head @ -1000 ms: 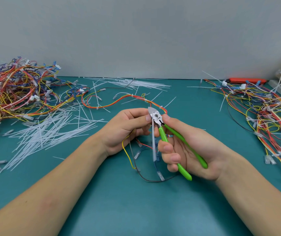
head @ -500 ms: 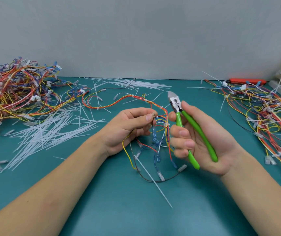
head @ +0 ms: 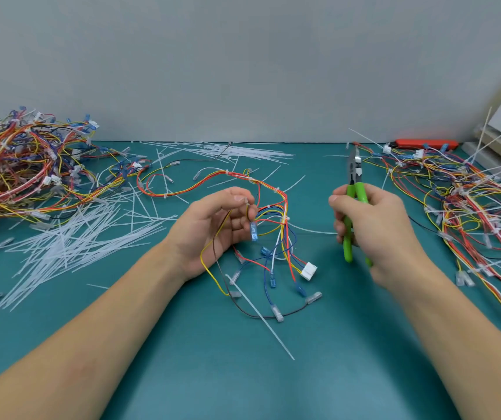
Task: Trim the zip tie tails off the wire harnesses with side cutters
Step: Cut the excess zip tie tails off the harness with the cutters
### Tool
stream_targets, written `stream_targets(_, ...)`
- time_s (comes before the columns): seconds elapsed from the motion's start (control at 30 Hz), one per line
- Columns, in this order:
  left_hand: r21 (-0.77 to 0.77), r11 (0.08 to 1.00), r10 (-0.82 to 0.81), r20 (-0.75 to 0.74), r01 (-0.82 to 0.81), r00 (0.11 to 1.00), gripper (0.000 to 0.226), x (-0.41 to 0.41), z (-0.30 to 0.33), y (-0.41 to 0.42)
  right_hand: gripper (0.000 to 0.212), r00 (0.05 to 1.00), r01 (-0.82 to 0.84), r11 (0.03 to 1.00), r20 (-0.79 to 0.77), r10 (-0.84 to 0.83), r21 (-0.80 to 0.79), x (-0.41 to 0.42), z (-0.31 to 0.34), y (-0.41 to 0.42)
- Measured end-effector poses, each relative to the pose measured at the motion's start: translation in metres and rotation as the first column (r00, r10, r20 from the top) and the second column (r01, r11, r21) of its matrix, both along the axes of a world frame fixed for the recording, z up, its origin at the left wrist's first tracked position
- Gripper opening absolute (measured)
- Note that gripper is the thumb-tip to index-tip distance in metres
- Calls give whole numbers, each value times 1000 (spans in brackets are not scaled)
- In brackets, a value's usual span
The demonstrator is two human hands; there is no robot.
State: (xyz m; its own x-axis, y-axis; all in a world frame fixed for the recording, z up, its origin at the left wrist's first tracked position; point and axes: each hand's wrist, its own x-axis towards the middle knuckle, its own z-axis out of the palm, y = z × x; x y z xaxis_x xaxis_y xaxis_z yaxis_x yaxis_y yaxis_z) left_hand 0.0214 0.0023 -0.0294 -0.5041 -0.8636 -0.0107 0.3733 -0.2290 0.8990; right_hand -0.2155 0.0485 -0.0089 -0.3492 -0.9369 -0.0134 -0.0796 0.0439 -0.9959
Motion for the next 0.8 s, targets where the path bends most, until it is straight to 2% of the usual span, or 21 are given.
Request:
stream_targets(0.07,27,1000,13,-30,-12,999,13,1,0,-1,8,994,-27,1000,-109,28,12,3,-3,1)
stream_targets(0.27,-38,999,38,-32,-39,999,11,-1,-2,1,11,957,-168,985,-233,173,42,18,-9,5)
stream_targets(0.37,-8,999,31,-76,-31,997,12,1,-2,0,15,933,-209,978,-293,208,30,22,-10,6)
stream_targets(0.57,-6,999,34,-53,-34,998,16,2,-2,-2,11,807,-311,947,-505,307,79,31,-17,8)
stream_targets(0.8,43,999,1,-92,3,996,8,5,0,-4,12,871,-247,966,-456,186,-78,27,-21,3)
